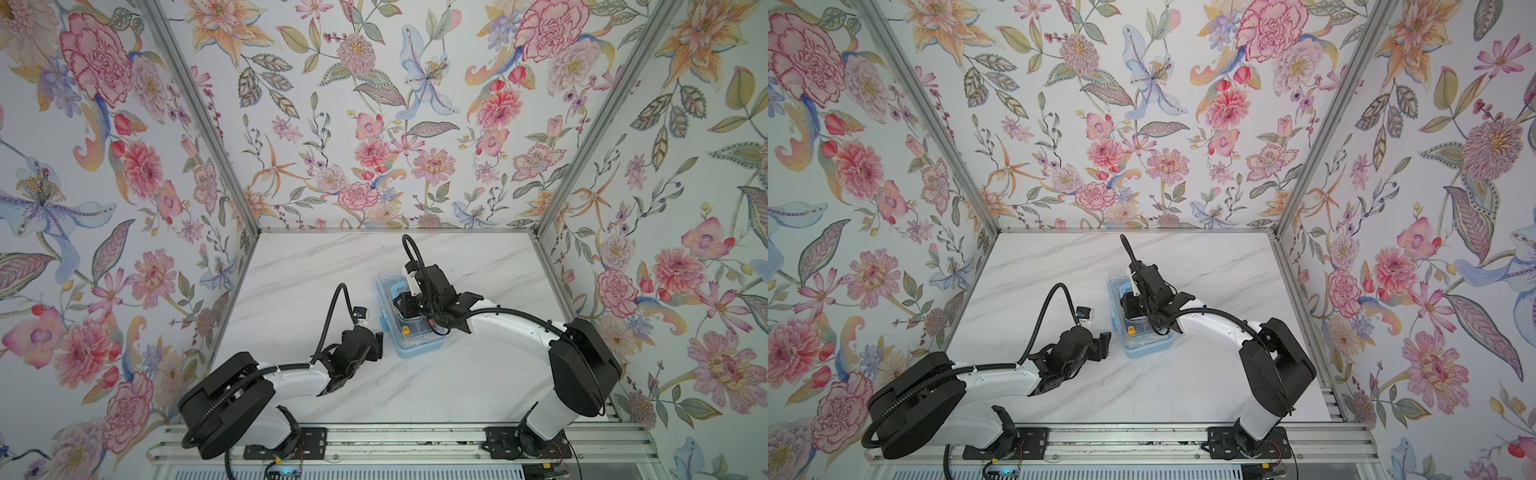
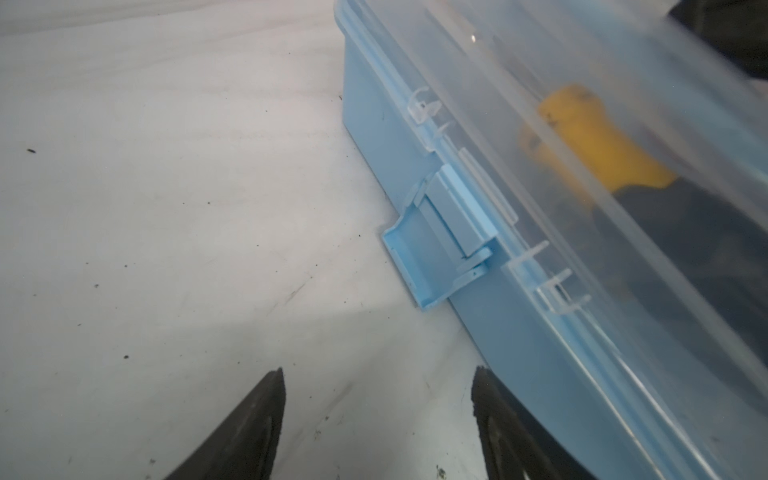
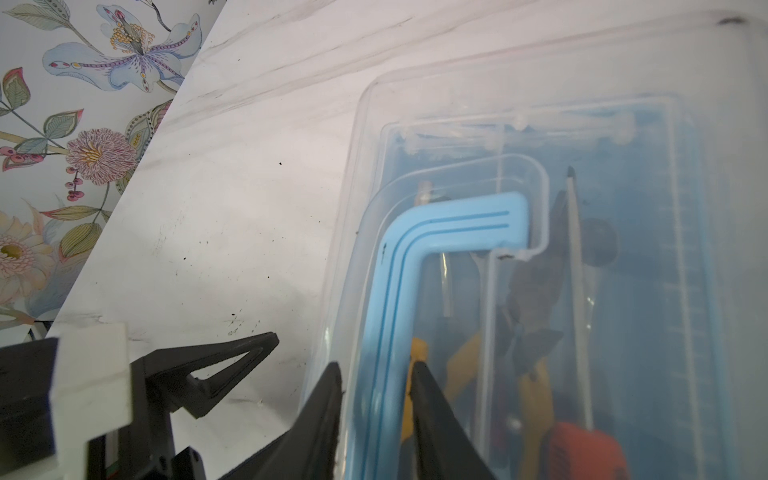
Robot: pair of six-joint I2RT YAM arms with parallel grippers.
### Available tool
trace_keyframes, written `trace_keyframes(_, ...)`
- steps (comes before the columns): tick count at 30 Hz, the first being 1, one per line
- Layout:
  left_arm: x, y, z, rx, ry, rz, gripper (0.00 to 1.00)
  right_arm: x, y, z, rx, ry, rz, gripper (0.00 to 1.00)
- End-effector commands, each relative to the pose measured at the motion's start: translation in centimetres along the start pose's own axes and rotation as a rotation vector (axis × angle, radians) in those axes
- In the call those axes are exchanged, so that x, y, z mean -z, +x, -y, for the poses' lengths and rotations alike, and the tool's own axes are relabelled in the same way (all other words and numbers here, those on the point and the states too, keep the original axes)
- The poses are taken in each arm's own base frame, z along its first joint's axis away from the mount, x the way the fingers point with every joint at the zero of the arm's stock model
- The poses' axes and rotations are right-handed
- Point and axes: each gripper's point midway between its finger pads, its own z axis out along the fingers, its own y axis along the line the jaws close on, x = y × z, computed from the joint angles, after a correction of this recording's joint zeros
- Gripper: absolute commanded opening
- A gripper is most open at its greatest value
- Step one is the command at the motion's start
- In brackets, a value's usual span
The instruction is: Pack the tool kit
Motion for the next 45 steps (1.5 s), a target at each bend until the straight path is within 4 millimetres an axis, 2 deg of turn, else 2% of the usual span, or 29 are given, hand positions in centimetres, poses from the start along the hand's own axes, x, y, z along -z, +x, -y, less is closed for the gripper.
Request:
trace_keyframes(1,-0.4,-0.9,0.6,-0.025,0.008,0.063,0.74,-0.9,13.9,5.3,-0.038,0.16,-0.482,0.32)
trace_keyframes(9,-1.7,-1.0,1.2,-0.06,0.005,0.078,0.73,-1.0,14.0,5.5,-0.042,0.162,-0.485,0.32)
trace_keyframes(11,-2.3,-0.3,1.2,-0.062,0.001,0.065,0.72,-1.0,14.0,5.6,-0.042,0.162,-0.485,0.31)
trace_keyframes(17,-3.5,-0.2,1.4,-0.05,0.0,0.08,0.72,-1.1,14.1,5.8,-0.048,0.166,-0.49,0.31)
trace_keyframes(23,-4.6,-0.8,1.8,-0.046,-0.011,0.107,0.71,-1.1,14.1,5.8,-0.047,0.166,-0.491,0.31)
trace_keyframes(27,-4.9,-1.1,1.3,-0.043,-0.05,0.13,0.7,-1.1,14.1,5.9,-0.047,0.167,-0.489,0.31)
trace_keyframes(32,-4.5,-1.5,-0.1,-0.033,-0.112,0.181,0.7,-1.1,14.2,5.9,-0.049,0.167,-0.495,0.31)
trace_keyframes(40,-3.4,-2.8,-0.2,-0.025,-0.111,0.226,0.7,-1.1,14.3,5.8,-0.05,0.161,-0.496,0.31)
trace_keyframes(45,-2.1,-2.9,-1.0,-0.007,-0.114,0.242,0.7,-1.1,14.2,5.6,-0.049,0.159,-0.495,0.3)
